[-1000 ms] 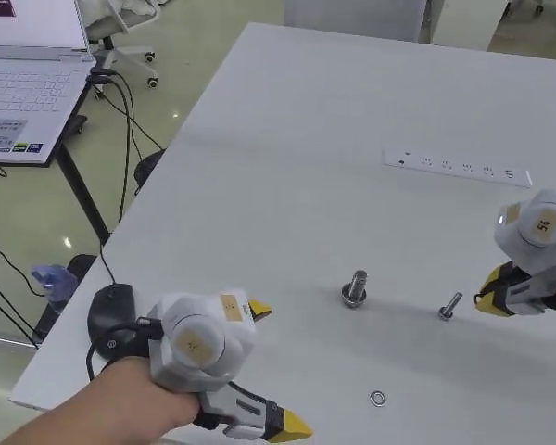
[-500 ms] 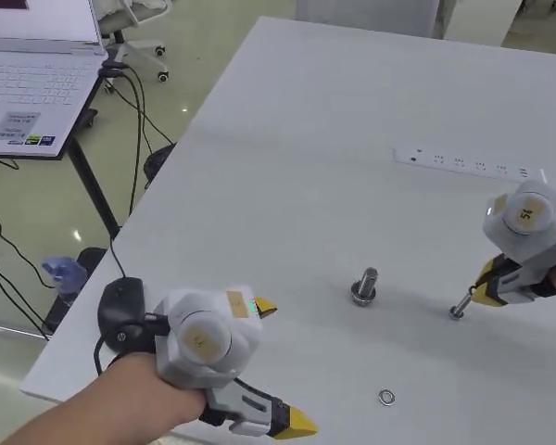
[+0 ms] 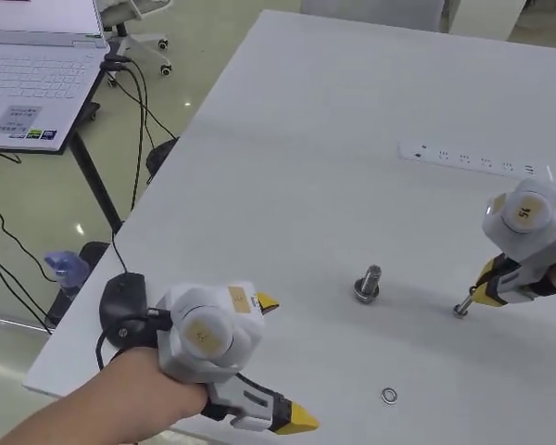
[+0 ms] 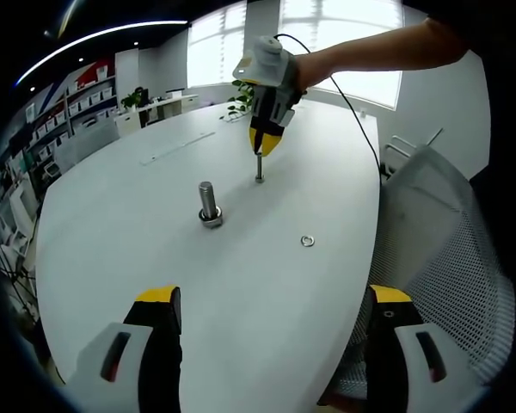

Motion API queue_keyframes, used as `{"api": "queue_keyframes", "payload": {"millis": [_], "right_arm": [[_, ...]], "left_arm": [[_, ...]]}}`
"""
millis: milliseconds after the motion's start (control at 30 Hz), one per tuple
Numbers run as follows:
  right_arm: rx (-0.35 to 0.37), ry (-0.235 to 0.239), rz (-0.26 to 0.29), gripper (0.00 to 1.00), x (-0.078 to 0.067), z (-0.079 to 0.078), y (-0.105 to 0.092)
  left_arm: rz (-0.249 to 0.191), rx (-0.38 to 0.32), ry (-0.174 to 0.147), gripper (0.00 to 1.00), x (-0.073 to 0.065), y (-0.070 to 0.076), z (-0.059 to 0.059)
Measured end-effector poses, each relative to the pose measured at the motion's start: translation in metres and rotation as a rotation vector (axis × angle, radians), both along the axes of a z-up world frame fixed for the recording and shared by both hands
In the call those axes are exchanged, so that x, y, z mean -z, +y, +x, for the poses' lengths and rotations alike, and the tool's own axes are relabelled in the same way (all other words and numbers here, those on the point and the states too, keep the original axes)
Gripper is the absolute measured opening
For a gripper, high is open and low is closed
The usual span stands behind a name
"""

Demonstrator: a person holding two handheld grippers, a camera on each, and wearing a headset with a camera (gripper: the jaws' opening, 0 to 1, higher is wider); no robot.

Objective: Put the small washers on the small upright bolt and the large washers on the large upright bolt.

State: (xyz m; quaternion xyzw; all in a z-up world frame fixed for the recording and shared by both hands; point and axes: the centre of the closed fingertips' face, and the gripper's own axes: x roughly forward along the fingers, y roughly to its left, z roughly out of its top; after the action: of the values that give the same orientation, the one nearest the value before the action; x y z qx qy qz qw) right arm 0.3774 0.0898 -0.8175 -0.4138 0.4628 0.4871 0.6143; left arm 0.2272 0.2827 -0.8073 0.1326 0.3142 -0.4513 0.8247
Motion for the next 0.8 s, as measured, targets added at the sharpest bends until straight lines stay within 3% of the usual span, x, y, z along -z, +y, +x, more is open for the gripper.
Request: {"api": "queue_keyframes", "payload": {"millis": [800], "right_arm": [[0.000,0.017,-0.014,0.13,0.020,-0.003,0.001]], "left_arm": [[0.005,0.001,0.012,0.87,0.003,0.005,0.000]]}}
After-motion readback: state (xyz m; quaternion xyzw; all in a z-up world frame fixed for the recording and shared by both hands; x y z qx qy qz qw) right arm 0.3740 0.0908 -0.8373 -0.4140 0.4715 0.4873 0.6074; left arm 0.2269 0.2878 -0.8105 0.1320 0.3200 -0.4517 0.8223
